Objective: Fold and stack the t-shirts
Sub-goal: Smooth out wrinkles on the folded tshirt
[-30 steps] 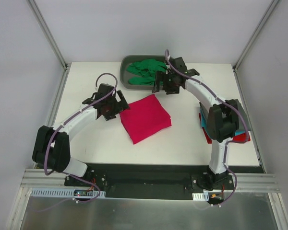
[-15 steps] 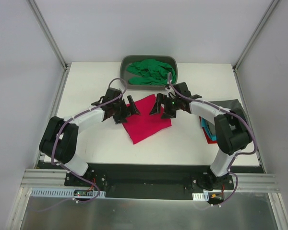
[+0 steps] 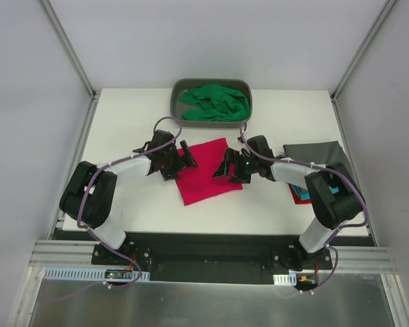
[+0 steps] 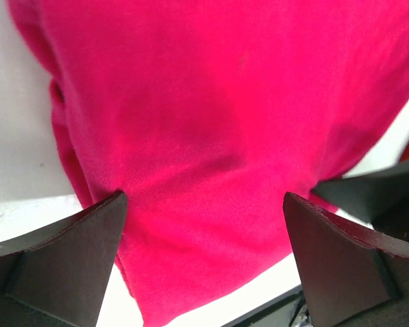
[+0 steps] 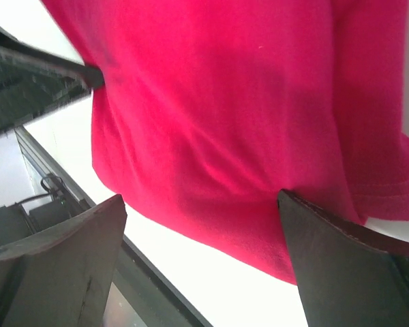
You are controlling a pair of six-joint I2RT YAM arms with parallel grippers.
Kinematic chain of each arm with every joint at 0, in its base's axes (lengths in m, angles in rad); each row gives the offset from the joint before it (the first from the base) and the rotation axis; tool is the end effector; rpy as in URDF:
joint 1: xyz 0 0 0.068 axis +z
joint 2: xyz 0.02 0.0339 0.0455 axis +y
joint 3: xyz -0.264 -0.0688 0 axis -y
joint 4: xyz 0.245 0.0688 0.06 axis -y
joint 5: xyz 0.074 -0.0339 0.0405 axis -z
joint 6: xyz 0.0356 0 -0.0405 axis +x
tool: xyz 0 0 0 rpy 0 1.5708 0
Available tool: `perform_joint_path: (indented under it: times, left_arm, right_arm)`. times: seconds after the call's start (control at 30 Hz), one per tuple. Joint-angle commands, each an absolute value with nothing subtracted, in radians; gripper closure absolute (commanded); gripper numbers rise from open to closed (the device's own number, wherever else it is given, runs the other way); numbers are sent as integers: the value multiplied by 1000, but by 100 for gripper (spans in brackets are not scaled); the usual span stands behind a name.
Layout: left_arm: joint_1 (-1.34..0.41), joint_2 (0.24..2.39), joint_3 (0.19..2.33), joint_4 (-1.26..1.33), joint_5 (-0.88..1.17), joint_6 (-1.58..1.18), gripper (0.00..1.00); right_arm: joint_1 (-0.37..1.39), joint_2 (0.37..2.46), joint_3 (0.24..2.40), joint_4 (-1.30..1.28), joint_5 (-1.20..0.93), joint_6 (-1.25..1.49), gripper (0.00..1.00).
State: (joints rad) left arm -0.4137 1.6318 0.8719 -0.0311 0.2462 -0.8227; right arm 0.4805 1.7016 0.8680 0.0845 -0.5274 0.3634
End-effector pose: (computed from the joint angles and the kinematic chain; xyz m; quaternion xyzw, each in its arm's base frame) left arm 0.2999 -0.1411 0.1746 -0.1407 0.9083 -0.3112 0.2416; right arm 0.2935 0.1732 0.1628 -0.1557 0.8775 0.3759 0.2539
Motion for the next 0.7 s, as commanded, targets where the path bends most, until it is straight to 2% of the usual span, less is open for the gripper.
perform_joint_path:
  times: [0.0,0.13,0.23,0.43,0.53,0.67]
  left_arm:
    - [-420,1566,838,-130,95,-763,1]
    - [-420,1482,802,-172,58,-744,1]
    - [-420,1413,752,-173,64,-742,1]
    - [-422,1280,695,-176,94,-693,1]
    - [-422,1227,681,-199,89,-689,1]
    - [-422,1157,640,-201,68,-693,1]
  right_arm:
    - [601,1637,746,28,-424,449,4]
    - [713,1514,695,5,-309,492,4]
    - [749,1431,722,-110,-243,451,4]
    - [750,1287,756,-213,-143,387,4]
    - [749,1215,749,-274,-17,380,4]
    - [724,1227,753,-324,65,379,4]
